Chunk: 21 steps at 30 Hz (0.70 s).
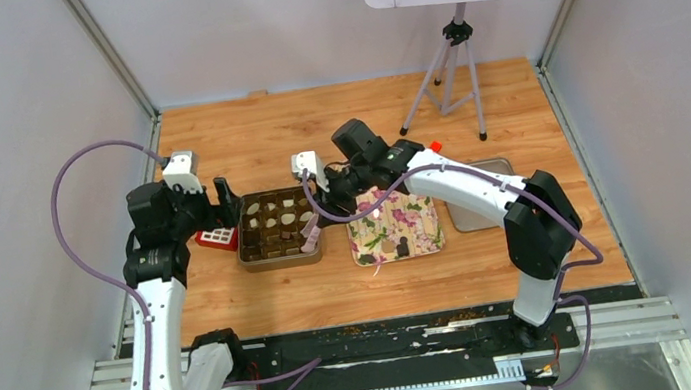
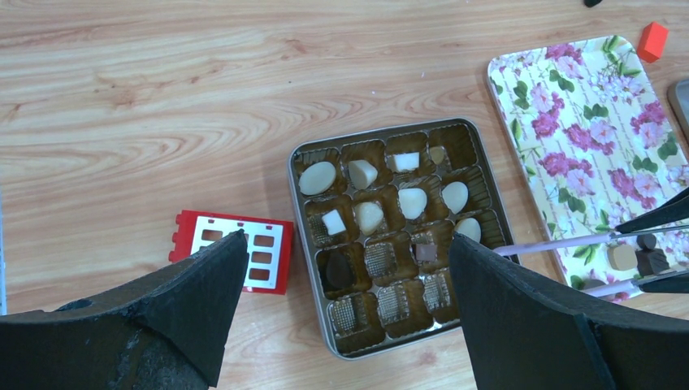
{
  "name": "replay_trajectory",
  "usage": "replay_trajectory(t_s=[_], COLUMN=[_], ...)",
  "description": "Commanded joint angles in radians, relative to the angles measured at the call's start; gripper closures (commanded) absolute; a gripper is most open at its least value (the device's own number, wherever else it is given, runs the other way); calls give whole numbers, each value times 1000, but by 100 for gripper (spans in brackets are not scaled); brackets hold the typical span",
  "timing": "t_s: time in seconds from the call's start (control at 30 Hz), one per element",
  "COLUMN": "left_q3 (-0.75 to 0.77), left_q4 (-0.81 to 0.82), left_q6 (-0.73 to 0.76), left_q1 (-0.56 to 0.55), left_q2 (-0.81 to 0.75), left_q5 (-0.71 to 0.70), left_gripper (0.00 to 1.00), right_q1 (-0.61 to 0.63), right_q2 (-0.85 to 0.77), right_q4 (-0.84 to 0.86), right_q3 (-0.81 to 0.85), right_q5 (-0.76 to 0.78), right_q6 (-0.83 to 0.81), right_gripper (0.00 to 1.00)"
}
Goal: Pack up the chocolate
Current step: Place the fake chocolate in the packing box.
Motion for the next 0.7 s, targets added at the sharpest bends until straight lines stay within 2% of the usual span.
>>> replay_trajectory(t_s=[0.0, 0.17, 0.3, 0.5, 0.67], left_q3=[-2, 9, 13, 30, 48], left_q4=[31, 26, 32, 43, 50], left_q6=[-12, -9, -9, -9, -11], left_q1=[9, 9, 9, 9, 9], left_q2=[-10, 0, 14, 47, 81], left_q5=[11, 12, 14, 23, 40], left_gripper=[0, 0, 0, 0, 0], right_q1=[5, -10, -43, -123, -180], right_q2=[-15, -75, -172, -354, -454], right_q4=[48, 18, -32, -157, -207], right_q3=[63, 70, 2, -196, -321], right_q5=[-10, 0, 7, 63, 106], right_q6=[16, -5, -57, -192, -225], right_gripper=[63, 71, 77, 77, 71])
